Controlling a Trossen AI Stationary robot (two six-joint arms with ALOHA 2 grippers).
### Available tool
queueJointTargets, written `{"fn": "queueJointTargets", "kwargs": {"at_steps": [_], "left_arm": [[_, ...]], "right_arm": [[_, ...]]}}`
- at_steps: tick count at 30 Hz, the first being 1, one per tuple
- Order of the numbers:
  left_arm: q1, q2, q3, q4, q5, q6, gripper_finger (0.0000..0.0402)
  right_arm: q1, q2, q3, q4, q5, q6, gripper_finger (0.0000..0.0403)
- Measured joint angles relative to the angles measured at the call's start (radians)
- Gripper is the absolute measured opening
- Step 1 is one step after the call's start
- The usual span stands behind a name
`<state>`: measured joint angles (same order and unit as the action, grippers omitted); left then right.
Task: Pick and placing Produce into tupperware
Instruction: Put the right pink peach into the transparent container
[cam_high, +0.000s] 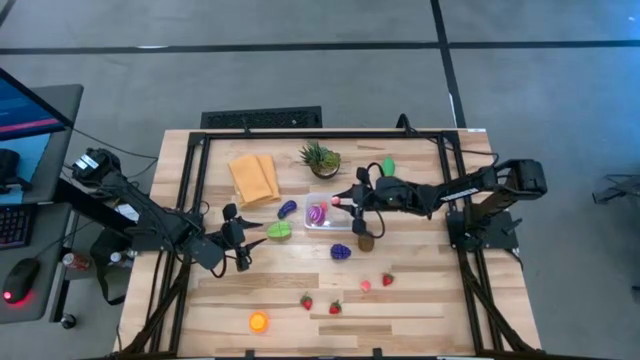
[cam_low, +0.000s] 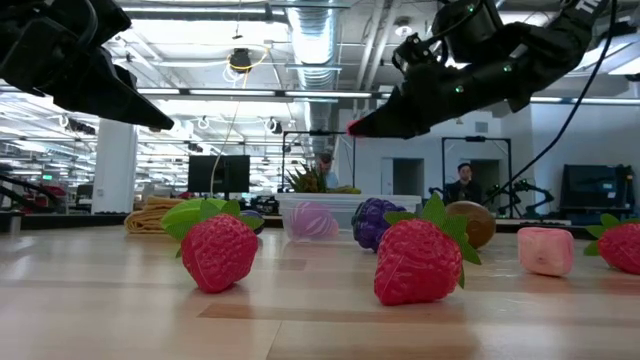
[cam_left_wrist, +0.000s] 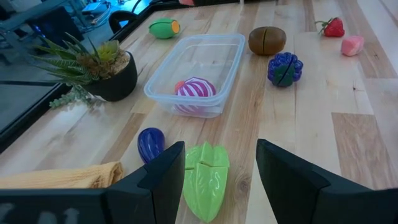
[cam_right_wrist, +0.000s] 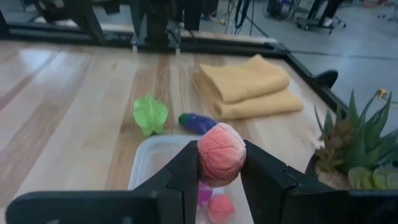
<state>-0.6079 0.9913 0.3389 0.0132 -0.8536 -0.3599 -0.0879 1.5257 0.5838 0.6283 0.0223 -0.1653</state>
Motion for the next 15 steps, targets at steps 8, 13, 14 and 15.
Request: {"fn": "queueJointTargets", "kwargs": {"at_steps": [8, 13, 14, 15], "left_arm": [[0.0, 0.0, 0.0, 0.005, -0.005, 0.0, 0.019], [0.0, 0.0, 0.0, 0.005, -0.004, 0.0, 0.019], [0.0, 0.0, 0.0, 0.005, -0.004, 0.0, 0.019], [0.0, 0.0, 0.0, 0.005, -0.004, 0.0, 0.019]], "right_arm": [[0.002, 0.0, 0.0, 0.031, 0.001, 0.011, 0.0098], [0.0, 0.0, 0.0, -0.082, 0.009, 0.058, 0.0098], [0.0, 0.0, 0.0, -0.11, 0.014, 0.067, 0.0098], [0.0, 0.0, 0.0, -0.136, 0.021, 0.078, 0.0098]]}}
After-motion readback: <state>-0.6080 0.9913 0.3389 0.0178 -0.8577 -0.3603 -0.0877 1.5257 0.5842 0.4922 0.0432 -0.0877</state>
